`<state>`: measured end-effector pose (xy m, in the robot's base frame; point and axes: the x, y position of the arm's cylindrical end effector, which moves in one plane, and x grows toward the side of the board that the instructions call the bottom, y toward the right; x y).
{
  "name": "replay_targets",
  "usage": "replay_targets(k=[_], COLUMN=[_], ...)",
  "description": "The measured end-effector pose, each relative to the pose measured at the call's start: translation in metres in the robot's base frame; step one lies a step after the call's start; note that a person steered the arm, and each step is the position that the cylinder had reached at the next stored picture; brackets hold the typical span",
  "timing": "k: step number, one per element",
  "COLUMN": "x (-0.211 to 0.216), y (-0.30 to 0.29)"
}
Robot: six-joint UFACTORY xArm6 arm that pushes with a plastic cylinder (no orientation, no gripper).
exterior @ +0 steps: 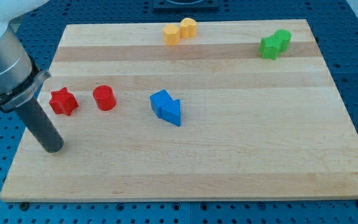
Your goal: Point your arm at the red star
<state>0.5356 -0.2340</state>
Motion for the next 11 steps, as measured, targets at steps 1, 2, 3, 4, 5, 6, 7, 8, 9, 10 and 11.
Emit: replay_targets(k=[1, 2, 3, 4, 5, 6, 7, 8, 9, 10, 11], x=[-0.013, -0.068, -0.099, -0.184, -0.202, -0.197, -0.147, -0.11, -0.117, -0.163, -0.138], y=[-0.022, -0.071, -0.071, -0.066, -0.021, -0.029, -0.046, -0.048, -0.044, -0.034, -0.03])
